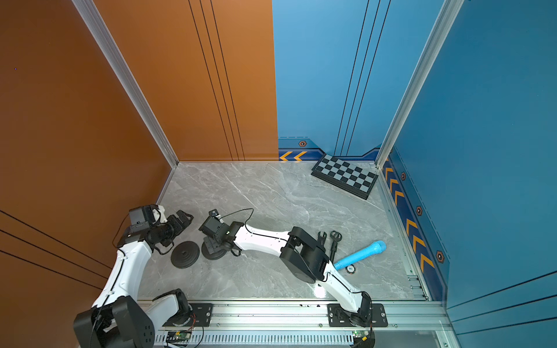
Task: Assemble a microphone stand
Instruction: Move the microphone stand base to the center of the board.
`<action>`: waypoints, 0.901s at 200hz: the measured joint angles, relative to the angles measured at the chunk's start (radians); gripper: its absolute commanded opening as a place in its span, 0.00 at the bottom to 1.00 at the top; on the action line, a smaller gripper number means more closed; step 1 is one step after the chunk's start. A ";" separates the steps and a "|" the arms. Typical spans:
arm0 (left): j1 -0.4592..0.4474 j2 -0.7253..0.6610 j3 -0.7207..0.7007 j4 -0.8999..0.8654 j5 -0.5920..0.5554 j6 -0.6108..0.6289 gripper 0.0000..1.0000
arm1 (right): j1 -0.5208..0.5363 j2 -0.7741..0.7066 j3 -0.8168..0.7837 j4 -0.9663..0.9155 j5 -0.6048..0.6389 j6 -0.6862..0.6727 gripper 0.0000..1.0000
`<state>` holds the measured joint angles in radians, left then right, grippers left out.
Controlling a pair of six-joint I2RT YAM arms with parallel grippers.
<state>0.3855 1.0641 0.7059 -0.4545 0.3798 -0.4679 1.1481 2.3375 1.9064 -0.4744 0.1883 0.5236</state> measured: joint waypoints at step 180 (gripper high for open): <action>-0.267 0.035 0.014 -0.007 -0.043 0.069 0.98 | -0.179 -0.296 -0.455 -0.035 0.074 0.102 0.93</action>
<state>0.1184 1.0988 0.7204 -0.4618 0.3363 -0.3992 0.9691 2.0415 1.4513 -0.5095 0.2626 0.6258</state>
